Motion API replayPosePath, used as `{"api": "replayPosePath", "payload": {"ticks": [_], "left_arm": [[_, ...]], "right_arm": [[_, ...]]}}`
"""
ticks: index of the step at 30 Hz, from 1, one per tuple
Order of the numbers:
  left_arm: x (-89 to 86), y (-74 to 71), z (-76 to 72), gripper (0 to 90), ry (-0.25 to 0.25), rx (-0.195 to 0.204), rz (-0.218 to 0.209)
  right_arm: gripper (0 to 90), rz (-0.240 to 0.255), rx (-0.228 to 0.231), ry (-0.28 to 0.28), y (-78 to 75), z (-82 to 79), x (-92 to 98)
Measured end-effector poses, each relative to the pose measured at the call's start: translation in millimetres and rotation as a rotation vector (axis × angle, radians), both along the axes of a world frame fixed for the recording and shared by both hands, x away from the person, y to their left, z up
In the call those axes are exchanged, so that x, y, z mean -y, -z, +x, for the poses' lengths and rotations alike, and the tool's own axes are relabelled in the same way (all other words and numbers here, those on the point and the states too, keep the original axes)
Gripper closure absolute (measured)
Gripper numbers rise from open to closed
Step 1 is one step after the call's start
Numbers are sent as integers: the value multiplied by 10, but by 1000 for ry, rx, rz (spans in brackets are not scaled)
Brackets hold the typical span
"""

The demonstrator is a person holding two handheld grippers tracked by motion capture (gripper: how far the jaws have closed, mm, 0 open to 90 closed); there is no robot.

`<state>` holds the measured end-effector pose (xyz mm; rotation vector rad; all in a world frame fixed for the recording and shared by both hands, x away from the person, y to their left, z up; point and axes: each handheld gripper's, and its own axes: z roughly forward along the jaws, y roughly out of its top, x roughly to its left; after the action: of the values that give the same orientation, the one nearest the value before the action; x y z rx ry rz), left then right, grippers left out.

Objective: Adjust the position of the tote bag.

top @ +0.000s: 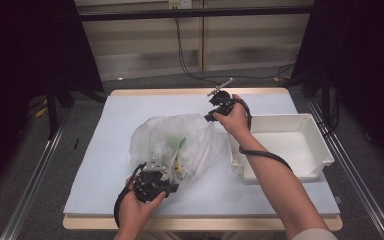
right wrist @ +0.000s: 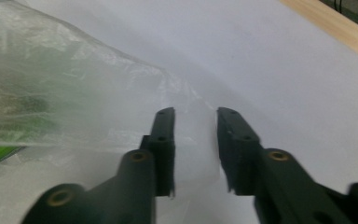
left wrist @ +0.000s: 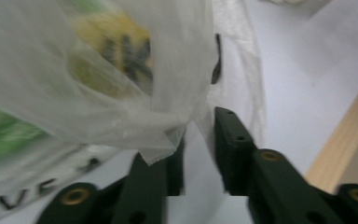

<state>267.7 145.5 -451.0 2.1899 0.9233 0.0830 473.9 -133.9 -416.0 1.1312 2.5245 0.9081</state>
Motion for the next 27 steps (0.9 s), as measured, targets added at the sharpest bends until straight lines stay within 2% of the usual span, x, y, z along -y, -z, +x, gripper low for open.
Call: {"api": "replayPosePath", "payload": {"ticks": [2,4,6,10,12,15,16,17,20,22,27], "left_arm": [[-34,-28,8,675,-8,-1,-3],[-65,-59,15,601,-8,14,0],[-87,-88,16,560,-12,18,-14],[-119,-104,36,444,-11,27,-20],[-131,-114,38,416,-14,37,-13],[-151,-137,46,377,-30,45,-17],[-152,-137,45,373,-41,49,-27],[-172,-148,56,366,-26,56,-9],[-189,-165,58,350,-36,61,4],[-203,-169,62,341,-46,68,-1],[-239,-175,74,331,-63,71,-2]], "right_arm": [[592,9,14,-6,-28,-44,5],[524,19,23,-15,-69,-98,15],[446,28,27,-24,-105,-146,21],[375,46,33,-32,-163,-250,39],[356,53,53,-57,-189,-300,44],[338,57,53,-77,-225,-389,38],[339,63,54,-81,-227,-406,32],[341,66,53,-95,-234,-427,30],[337,75,63,-118,-248,-498,4],[326,78,55,-122,-259,-561,-23],[311,83,73,-147,-293,-670,-69]]}}
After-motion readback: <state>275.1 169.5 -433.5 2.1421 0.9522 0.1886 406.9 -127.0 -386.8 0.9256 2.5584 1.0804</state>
